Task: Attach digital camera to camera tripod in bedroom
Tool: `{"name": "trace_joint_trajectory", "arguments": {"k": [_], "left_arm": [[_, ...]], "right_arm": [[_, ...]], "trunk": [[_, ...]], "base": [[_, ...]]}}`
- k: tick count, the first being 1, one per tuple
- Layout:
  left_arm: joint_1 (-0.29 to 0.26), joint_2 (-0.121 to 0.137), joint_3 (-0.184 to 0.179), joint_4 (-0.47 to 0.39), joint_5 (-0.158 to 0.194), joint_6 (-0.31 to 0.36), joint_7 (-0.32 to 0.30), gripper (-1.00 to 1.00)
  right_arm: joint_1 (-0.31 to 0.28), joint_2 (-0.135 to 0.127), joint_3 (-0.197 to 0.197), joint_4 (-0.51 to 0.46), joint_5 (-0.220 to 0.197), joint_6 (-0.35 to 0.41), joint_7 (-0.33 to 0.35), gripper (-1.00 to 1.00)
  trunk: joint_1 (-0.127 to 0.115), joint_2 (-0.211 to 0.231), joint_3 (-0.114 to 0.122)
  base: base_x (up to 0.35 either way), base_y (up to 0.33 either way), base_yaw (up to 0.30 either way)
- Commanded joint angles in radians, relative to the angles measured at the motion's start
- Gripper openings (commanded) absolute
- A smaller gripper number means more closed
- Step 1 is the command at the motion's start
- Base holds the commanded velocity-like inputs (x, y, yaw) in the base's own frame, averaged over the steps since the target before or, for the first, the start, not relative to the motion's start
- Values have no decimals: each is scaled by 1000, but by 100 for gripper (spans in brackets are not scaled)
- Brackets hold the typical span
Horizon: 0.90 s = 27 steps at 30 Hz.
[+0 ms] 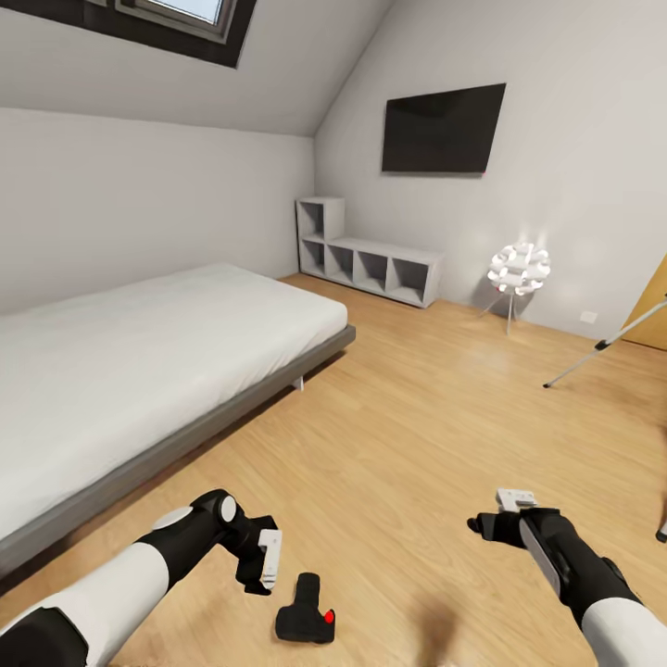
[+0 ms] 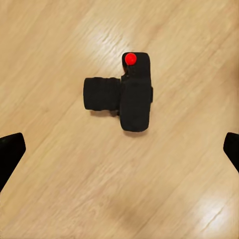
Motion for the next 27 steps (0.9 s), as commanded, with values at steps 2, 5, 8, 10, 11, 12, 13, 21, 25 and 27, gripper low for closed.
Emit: {"name": "trace_joint_trajectory", "arguments": {"k": [2, 5, 8, 10, 11, 12, 13, 21, 25, 27], "left_arm": [[11, 12, -5, 10, -12, 6, -12, 100], [20, 15, -5, 26, -10, 23, -29, 100], [20, 15, -5, 27, -10, 23, -37, 100], [20, 15, -5, 27, -10, 23, -37, 100], [20, 15, -5, 27, -10, 23, -37, 100], [20, 15, -5, 27, -10, 23, -37, 100], [20, 15, -5, 27, -10, 23, -37, 100], [20, 15, -5, 27, -10, 23, -37, 100], [20, 15, -5, 27, -10, 23, -37, 100], [20, 15, -5, 27, -10, 23, -37, 100]], "right_arm": [[11, 11, 10, 10, -7, 15, 10, 100], [18, 24, 10, 24, -7, 15, 12, 100], [18, 24, 10, 24, -7, 15, 12, 100], [18, 24, 10, 24, -7, 15, 12, 100], [18, 24, 10, 24, -7, 15, 12, 100], [18, 24, 10, 24, -7, 15, 12, 100], [18, 24, 10, 24, -7, 15, 12, 100], [18, 24, 10, 24, -7, 15, 12, 100], [18, 24, 10, 24, -7, 15, 12, 100], [18, 24, 10, 24, -7, 15, 12, 100]], "trunk": [[0, 0, -1], [0, 0, -1], [0, 0, -1], [0, 0, -1], [0, 0, -1], [0, 0, -1], [0, 0, -1], [0, 0, -1], [0, 0, -1], [0, 0, -1]], "base": [[0, 0, 0], [0, 0, 0], [0, 0, 0], [0, 0, 0], [0, 0, 0], [0, 0, 0], [0, 0, 0], [0, 0, 0], [0, 0, 0], [0, 0, 0]]}}
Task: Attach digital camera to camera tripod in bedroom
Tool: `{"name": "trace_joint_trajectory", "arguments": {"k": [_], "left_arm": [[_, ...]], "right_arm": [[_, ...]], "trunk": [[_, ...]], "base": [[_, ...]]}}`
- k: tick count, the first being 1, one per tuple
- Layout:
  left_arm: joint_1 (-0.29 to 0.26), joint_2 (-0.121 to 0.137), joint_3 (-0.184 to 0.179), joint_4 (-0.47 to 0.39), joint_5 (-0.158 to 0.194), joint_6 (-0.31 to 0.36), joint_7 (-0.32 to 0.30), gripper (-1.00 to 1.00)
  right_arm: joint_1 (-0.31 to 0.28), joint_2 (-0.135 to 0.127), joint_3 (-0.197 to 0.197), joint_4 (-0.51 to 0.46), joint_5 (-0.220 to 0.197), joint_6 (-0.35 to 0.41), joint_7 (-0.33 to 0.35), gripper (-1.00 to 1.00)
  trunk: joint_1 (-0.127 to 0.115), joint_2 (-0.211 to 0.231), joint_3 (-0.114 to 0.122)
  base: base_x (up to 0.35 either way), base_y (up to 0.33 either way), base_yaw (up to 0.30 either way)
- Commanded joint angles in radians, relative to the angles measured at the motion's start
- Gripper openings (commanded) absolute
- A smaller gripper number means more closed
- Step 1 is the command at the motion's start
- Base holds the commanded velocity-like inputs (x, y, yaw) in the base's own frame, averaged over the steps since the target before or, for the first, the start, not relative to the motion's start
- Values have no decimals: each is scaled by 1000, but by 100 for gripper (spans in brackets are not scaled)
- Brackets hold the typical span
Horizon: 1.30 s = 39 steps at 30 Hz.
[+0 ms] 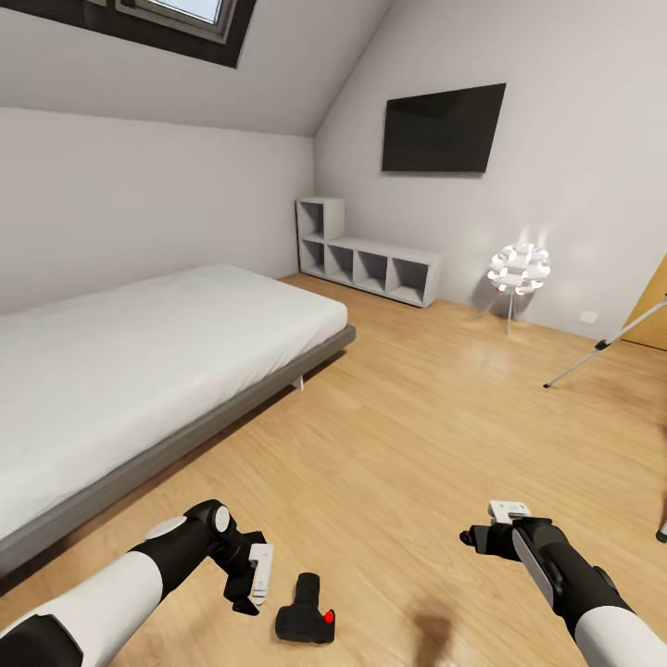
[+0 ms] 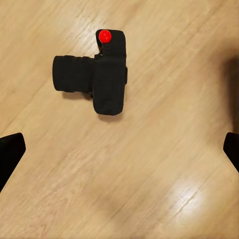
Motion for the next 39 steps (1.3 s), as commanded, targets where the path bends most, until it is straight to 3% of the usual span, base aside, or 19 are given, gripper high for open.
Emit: {"name": "trace_joint_trajectory", "arguments": {"k": [1, 10, 15, 27, 39], "left_arm": [[0, 1, -3, -2, -4, -3, -2, 100], [-2, 2, 2, -5, 1, -6, -2, 100], [-20, 10, 14, -9, 10, -13, -21, 100], [-43, 7, 19, -11, 14, -23, -73, 100], [-50, 6, 19, -11, 14, -25, -102, 100]], "right_arm": [[0, -1, 1, -1, -9, 5, -2, 100], [2, 4, 1, -8, -8, 5, -2, 100], [16, 21, 0, -34, -3, -3, -4, 100], [22, 28, 0, -45, -2, -6, -5, 100], [22, 29, -1, -47, -1, -7, -7, 100]], "trunk": [[0, 0, -1], [0, 0, -1], [0, 0, -1], [0, 0, -1], [46, -84, -39]], "base": [[0, 0, 0], [0, 0, 0], [0, 0, 0], [0, 0, 0], [0, 0, 0]]}}
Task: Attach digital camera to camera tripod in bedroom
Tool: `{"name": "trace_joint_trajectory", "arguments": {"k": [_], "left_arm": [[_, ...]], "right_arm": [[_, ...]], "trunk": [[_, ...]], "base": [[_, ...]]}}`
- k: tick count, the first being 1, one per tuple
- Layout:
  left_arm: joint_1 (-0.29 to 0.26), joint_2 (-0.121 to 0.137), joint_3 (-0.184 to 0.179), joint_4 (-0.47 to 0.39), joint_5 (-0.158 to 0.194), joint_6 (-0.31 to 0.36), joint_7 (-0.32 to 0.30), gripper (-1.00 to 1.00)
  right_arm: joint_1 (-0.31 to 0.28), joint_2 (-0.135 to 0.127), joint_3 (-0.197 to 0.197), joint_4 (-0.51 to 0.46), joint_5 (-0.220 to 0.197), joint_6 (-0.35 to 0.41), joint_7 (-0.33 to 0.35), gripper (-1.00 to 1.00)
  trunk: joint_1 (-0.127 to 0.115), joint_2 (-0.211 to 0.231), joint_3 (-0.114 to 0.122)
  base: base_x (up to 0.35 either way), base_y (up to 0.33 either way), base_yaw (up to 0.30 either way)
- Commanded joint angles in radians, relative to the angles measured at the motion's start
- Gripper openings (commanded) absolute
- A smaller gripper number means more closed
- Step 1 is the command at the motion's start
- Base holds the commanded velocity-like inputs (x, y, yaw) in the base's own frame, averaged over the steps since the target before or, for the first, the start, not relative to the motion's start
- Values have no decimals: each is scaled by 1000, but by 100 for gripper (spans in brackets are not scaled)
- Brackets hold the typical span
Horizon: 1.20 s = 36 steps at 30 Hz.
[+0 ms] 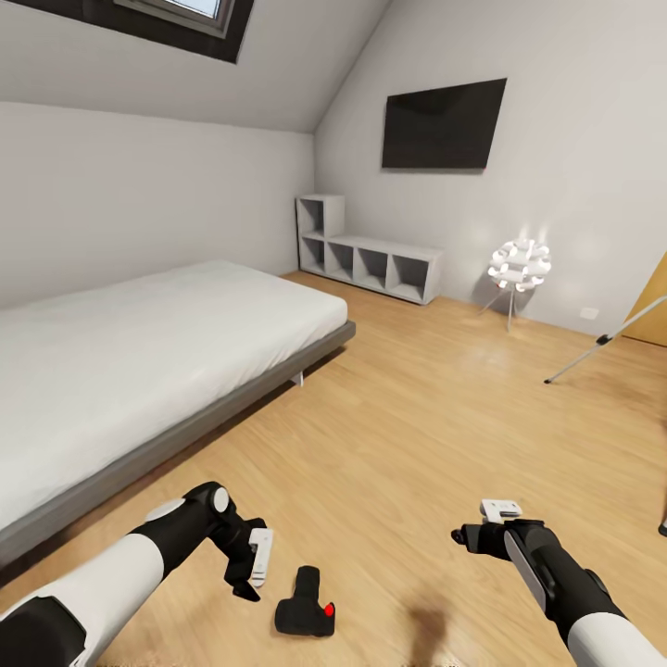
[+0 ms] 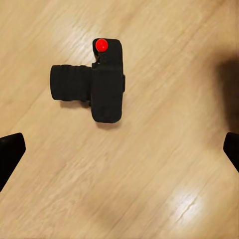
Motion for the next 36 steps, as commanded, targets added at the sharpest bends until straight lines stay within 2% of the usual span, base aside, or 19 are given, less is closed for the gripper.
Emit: {"name": "trace_joint_trajectory", "arguments": {"k": [1, 8, 15, 18, 19, 23, 26, 36], "left_arm": [[-1, 1, -3, -2, -4, -5, -3, 100], [-1, 0, -3, -2, -4, -5, -8, 100], [-17, 0, -3, -2, -4, -7, -8, 100], [-29, 4, -3, -2, -3, -8, -12, 100], [-29, 4, -3, -2, -3, -8, -12, 100], [-47, 7, -2, -2, -3, -8, -18, 100], [-60, 9, -2, -2, -3, -8, -20, 100], [-92, 10, -1, -2, -3, -9, -22, 100]], "right_arm": [[0, -1, 1, -1, -10, 5, -2, 100], [0, -2, 0, -17, -10, 7, -1, 100], [3, -5, -1, -117, -16, 26, -1, 100], [9, -3, -2, -195, -19, 71, -1, 100], [9, -3, -2, -195, -19, 71, -1, 100], [26, 1, -1, -301, -20, 169, -1, 100], [45, 3, 0, -362, -21, 215, -2, 100], [69, 5, 1, -435, -21, 257, -2, 100]], "trunk": [[4, -8, -4], [31, -57, -26], [34, -59, -53], [35, -59, -65], [36, -59, -69], [37, -60, -84], [39, -61, -96], [43, -63, -134]], "base": [[0, 0, 0], [0, 0, 0], [0, 0, 0], [0, 0, 0], [0, 0, 0], [0, 0, 0], [0, 0, 0], [0, 0, 0]]}}
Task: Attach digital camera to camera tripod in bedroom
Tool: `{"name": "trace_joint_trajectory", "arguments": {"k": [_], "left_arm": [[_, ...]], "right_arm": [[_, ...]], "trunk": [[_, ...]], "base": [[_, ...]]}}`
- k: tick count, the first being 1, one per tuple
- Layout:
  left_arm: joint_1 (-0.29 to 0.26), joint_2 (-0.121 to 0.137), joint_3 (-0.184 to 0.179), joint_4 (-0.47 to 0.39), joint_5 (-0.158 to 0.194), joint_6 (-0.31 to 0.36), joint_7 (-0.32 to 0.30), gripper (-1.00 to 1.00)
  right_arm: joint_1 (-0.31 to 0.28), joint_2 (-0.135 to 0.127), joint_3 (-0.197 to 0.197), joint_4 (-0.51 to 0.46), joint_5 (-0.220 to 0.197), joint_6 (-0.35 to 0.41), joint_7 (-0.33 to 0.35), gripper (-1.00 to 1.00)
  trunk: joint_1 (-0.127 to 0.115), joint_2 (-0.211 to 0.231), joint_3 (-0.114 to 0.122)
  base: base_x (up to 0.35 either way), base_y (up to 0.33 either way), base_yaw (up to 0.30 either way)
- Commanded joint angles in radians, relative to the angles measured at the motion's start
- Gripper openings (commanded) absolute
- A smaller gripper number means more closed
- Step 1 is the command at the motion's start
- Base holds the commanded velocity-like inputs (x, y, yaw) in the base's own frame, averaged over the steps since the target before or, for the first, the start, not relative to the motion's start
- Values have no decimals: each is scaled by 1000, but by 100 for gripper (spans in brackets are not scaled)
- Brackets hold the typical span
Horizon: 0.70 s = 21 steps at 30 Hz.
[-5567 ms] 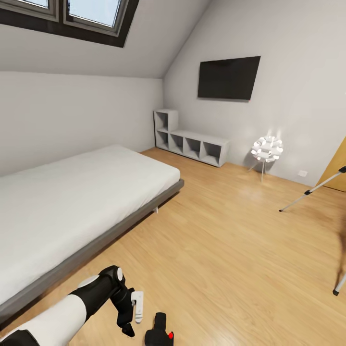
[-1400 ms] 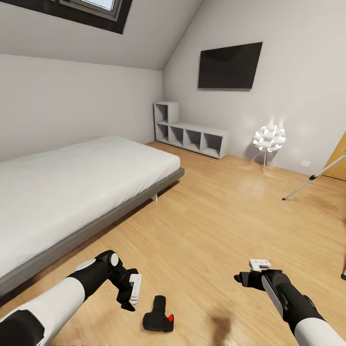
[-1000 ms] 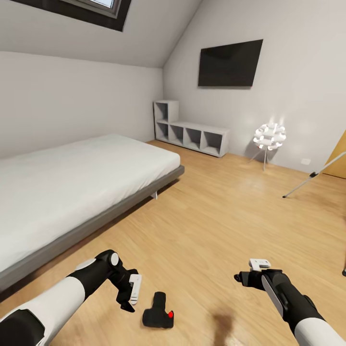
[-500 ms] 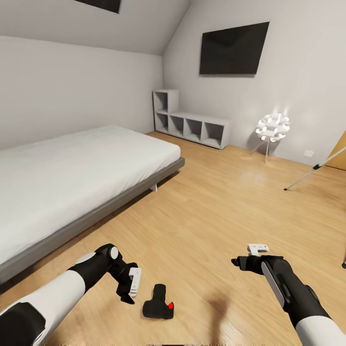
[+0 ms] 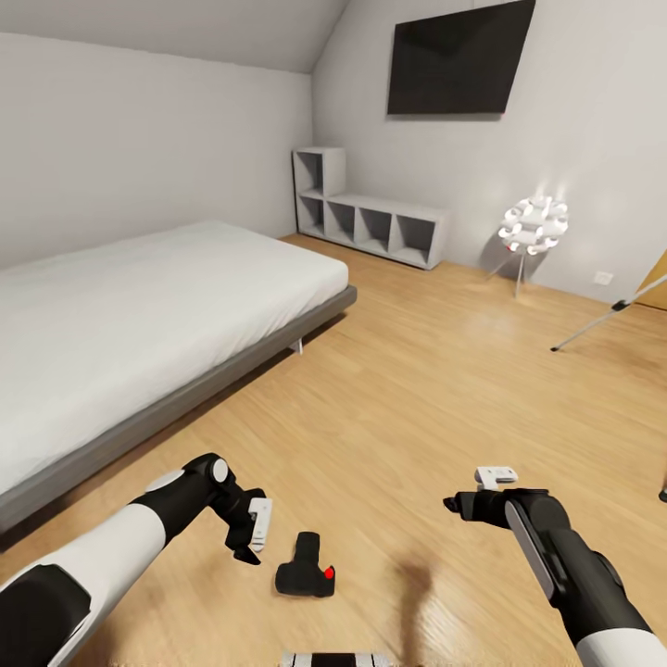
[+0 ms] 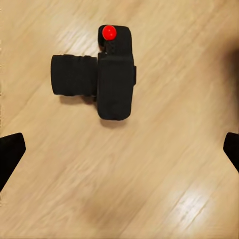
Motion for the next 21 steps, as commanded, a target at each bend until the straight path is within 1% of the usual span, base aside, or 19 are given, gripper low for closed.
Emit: {"name": "trace_joint_trajectory", "arguments": {"k": [1, 8, 14, 17, 21], "left_arm": [[-1, 1, -3, -2, -4, -5, -1, 100], [-16, 3, 6, -1, -5, -20, 5, 100], [-31, 3, 32, -1, -5, -47, 6, 100], [-33, 2, 40, -1, -5, -53, 6, 100], [-50, 3, 55, -1, -3, -66, 4, 100]], "right_arm": [[0, -1, 1, -1, -7, 5, -3, 100], [3, 0, 1, -12, -7, 11, -3, 100], [3, 0, 2, -23, -7, 15, -4, 100], [3, 0, 1, -39, -7, 18, -4, 100], [3, 0, -1, -101, -7, 21, -4, 100]], "trunk": [[0, -1, -5], [3, -2, -32], [6, -4, -55], [7, -4, -67], [9, -5, -82]], "base": [[0, 0, 0], [0, 0, 0], [0, 0, 0], [0, 0, 0], [0, 0, 0]]}}
